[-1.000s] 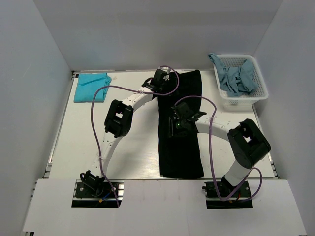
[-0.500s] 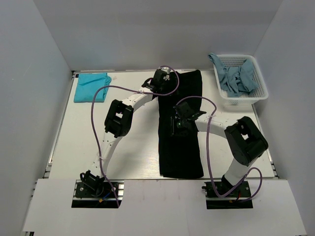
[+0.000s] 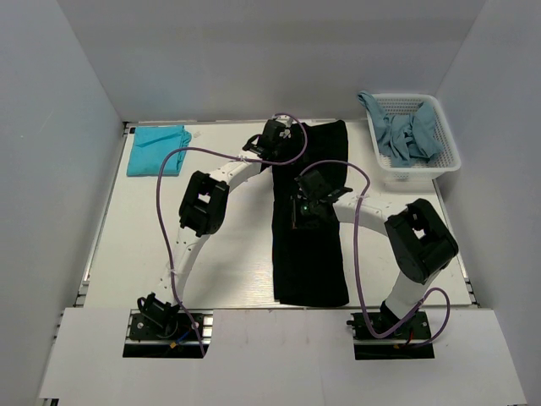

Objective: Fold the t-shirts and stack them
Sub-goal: Rotate the tshirt 90 degrees

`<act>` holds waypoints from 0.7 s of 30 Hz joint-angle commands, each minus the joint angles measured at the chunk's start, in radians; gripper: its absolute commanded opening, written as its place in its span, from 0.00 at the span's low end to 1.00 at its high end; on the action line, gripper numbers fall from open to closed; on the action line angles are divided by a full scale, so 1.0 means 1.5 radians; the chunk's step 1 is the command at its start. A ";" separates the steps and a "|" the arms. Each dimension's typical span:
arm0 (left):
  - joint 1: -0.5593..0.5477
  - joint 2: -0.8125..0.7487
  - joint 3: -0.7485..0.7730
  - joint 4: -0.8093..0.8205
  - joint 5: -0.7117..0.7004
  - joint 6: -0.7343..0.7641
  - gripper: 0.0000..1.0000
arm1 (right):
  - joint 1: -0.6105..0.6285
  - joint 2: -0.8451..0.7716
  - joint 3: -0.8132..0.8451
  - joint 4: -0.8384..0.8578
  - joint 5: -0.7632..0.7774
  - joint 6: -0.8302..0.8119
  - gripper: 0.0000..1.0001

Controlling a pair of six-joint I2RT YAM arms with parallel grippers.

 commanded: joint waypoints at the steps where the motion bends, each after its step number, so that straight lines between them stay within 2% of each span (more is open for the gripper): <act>1: 0.001 0.009 -0.029 -0.042 0.021 -0.011 0.99 | -0.003 -0.006 0.032 0.000 -0.001 0.003 0.00; 7: 0.001 0.009 -0.029 -0.035 0.021 -0.011 0.99 | -0.001 -0.026 0.035 -0.039 0.033 -0.001 0.00; 13: 0.001 0.009 -0.029 -0.035 0.021 -0.011 0.99 | -0.007 -0.042 0.058 -0.129 0.089 -0.011 0.00; 21: 0.001 0.009 -0.029 -0.028 0.033 -0.018 0.99 | -0.017 -0.047 0.067 -0.153 0.138 -0.023 0.00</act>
